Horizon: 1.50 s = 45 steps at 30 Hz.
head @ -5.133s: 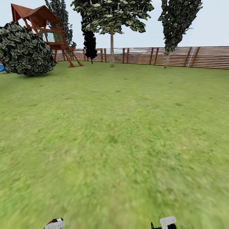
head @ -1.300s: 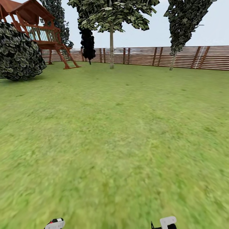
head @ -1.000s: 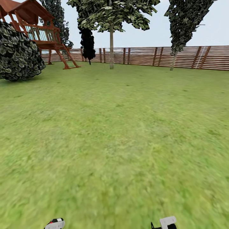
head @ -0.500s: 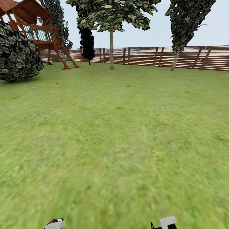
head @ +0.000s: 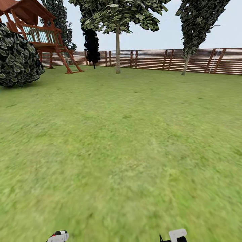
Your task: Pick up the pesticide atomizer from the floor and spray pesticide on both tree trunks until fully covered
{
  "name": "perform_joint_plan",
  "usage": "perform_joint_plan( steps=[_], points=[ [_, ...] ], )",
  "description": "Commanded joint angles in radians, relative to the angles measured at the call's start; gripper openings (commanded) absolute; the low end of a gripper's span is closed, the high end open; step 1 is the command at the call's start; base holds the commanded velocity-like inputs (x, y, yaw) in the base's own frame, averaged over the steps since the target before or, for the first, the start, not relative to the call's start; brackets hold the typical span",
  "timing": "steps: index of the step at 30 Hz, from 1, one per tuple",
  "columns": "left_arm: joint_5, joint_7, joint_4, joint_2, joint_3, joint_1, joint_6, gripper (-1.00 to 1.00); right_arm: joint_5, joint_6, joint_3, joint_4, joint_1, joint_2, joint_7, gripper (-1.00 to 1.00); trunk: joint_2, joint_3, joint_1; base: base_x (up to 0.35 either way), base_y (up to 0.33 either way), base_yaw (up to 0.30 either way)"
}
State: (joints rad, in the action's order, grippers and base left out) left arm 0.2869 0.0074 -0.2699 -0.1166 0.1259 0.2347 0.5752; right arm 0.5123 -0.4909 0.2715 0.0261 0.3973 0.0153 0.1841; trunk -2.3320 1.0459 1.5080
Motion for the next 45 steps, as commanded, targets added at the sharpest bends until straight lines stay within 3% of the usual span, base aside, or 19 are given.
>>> perform_joint_plan(
  steps=[1,45],
  points=[
    [0.0,0.0,0.0,0.0,0.0,0.0,0.0,-1.0,0.0,0.0,0.0,0.0,0.0,0.0,0.0,1.0,0.0,0.0,0.0,0.338,0.0,0.0],
    [0.0,0.0,0.0,-0.002,-0.002,0.0,-0.001,-1.0,0.0,0.0,0.0,0.0,0.0,0.0,0.0,1.0,0.0,0.0,0.0,0.338,0.0,0.0]
  ],
)
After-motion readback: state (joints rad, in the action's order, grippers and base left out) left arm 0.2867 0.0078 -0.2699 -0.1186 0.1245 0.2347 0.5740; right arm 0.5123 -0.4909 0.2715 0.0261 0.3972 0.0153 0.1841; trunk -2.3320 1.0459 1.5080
